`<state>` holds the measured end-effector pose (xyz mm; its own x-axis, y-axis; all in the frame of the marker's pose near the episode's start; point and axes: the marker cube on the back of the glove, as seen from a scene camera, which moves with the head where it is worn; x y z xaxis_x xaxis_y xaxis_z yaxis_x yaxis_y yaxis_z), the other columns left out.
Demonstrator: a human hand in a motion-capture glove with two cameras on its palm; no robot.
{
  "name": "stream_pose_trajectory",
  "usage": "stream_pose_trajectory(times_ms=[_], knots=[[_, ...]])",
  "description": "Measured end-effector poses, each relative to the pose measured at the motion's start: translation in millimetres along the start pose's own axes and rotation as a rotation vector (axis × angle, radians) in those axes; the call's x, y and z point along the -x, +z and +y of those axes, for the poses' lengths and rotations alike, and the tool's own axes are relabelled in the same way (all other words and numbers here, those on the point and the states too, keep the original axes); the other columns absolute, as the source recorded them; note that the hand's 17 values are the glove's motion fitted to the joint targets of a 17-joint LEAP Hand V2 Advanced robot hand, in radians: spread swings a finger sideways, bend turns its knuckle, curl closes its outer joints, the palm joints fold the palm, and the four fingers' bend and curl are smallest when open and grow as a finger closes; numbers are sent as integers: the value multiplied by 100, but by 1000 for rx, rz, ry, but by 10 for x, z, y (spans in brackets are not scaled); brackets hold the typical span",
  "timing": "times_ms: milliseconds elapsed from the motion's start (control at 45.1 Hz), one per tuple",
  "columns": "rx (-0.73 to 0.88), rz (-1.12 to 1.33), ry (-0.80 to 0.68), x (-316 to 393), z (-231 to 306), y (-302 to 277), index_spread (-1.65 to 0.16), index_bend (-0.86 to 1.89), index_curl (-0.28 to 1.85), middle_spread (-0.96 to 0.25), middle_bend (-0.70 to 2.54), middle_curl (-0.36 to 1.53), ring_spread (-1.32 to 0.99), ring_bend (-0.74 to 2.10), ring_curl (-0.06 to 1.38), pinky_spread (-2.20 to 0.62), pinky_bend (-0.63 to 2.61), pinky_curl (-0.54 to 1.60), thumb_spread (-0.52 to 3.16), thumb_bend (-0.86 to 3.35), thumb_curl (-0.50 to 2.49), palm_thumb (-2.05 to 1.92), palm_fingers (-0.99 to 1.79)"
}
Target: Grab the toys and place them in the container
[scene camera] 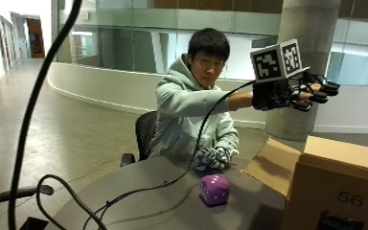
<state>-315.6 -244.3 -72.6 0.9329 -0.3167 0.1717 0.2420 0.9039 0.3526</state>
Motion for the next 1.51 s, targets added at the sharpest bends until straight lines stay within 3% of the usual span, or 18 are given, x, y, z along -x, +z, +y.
stream_pose_trajectory(times_ms=[266,533,755,1087,1243,1376,1509], knots=[[-118,-24,-65,-154,423,-173,-26,10,37,-2,11,35,-5,17,27,2,77,36,108,-3,40,-1,-25],[-121,-28,-130,-655,1408,-22,-25,9,30,-2,11,29,-4,17,27,4,79,36,110,-3,35,-1,-26],[39,-46,-114,-1120,2005,596,-25,10,27,-1,15,28,-3,17,26,5,80,36,112,-2,34,1,-18],[340,64,-62,-1487,2137,1565,-27,14,25,-3,16,28,-3,18,25,6,84,37,113,-2,32,2,-12],[378,105,-56,-1516,2154,1818,-30,12,23,-6,17,27,-5,42,29,3,98,38,119,4,34,15,27],[356,99,-36,-1503,2130,1904,-23,10,20,-8,38,34,-18,87,39,-17,91,33,131,20,39,42,93],[369,11,-23,-1358,2220,1893,-23,33,28,-14,62,46,-25,100,49,-29,82,35,110,31,54,70,124]])
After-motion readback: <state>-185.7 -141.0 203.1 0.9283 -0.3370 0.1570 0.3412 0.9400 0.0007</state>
